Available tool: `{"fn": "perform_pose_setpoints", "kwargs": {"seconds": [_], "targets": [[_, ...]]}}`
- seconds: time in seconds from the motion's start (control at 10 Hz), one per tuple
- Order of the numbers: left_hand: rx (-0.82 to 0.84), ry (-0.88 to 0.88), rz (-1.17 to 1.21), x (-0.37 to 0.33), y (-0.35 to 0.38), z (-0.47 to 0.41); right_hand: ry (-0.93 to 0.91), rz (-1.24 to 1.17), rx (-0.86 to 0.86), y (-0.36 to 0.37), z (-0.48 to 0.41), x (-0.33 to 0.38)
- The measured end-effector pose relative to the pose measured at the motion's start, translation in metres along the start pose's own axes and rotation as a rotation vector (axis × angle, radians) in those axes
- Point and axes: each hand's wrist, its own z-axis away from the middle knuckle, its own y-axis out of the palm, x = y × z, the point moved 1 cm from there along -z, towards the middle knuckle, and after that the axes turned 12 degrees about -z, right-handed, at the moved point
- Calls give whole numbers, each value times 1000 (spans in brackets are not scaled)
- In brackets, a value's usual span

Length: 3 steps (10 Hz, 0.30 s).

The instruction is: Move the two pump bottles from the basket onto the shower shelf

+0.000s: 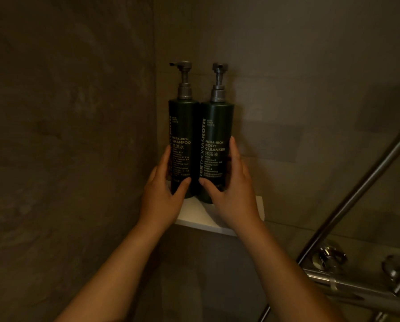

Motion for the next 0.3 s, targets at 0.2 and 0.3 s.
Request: {"fn": "perform_pose_setpoints", "kwargs": {"seconds": [0.2,0.3], "targets": [[21,-60,-92,-19,-10,17,2,-16,54,-12,2,12],[-23,-87,-175,-36,-16,32,-42,42,59,-28,6,27]]}}
